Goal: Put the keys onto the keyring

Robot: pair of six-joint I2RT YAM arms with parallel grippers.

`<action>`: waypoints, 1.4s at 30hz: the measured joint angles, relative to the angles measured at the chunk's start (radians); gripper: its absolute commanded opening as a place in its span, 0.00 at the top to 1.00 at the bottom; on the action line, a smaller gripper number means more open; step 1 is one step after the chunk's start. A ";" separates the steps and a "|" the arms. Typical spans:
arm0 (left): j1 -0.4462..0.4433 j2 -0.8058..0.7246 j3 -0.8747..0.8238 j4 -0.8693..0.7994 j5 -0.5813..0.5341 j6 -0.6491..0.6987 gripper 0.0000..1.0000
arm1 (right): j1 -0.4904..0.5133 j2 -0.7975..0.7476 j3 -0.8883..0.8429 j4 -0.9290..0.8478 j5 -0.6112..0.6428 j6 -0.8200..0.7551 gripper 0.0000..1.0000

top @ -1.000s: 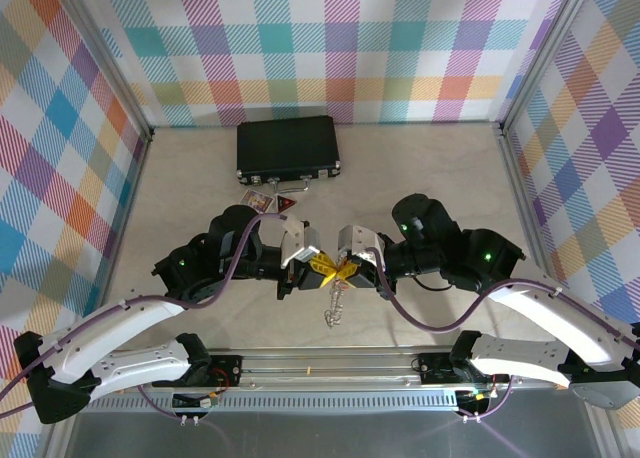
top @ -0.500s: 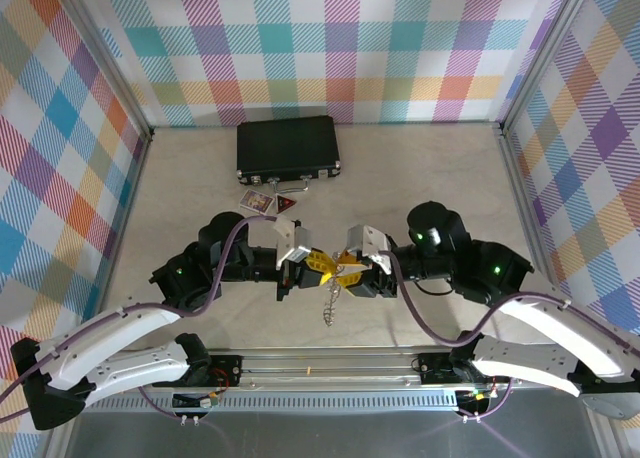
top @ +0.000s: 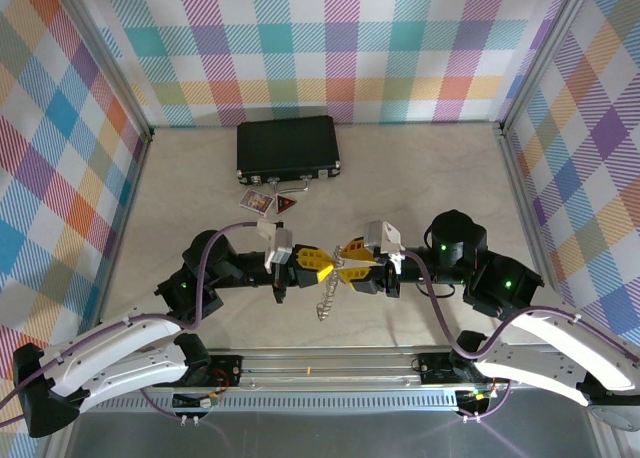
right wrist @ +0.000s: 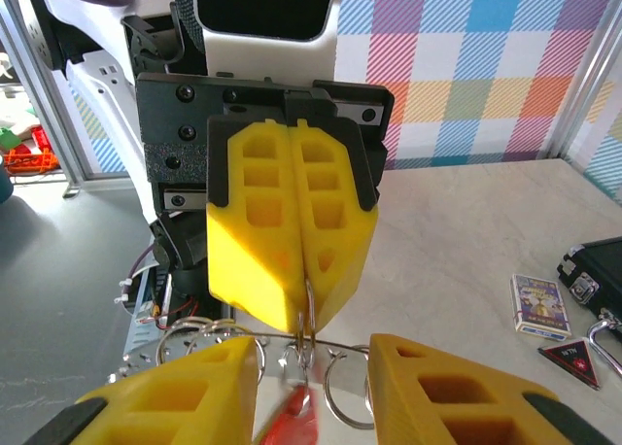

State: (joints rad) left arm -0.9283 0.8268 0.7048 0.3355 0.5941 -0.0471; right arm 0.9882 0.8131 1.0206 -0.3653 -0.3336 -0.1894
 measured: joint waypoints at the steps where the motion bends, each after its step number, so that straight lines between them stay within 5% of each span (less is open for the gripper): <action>1: 0.000 -0.002 -0.006 0.019 -0.001 -0.010 1.00 | 0.000 0.001 0.000 0.002 -0.001 0.002 0.67; 13: 0.000 0.000 -0.031 0.113 -0.001 -0.062 1.00 | 0.000 0.021 0.000 0.014 -0.028 0.021 0.93; 23: 0.000 0.004 -0.031 0.101 0.000 -0.064 1.00 | 0.000 0.023 0.000 0.012 -0.038 0.026 0.76; 29: -0.001 0.004 -0.031 0.075 0.000 -0.056 1.00 | 0.000 0.022 -0.007 0.035 -0.037 0.031 1.00; 36: 0.000 0.003 -0.025 0.033 -0.002 -0.023 1.00 | 0.000 0.021 -0.007 0.012 -0.027 0.035 1.00; 42: -0.003 0.008 0.076 -0.238 -0.046 0.095 0.89 | 0.000 0.080 0.067 -0.121 0.002 -0.033 1.00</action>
State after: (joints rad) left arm -0.9310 0.8352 0.7807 0.0971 0.5484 0.0483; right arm 0.9882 0.8936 1.0874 -0.4862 -0.3321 -0.2226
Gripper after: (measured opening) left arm 0.105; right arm 0.041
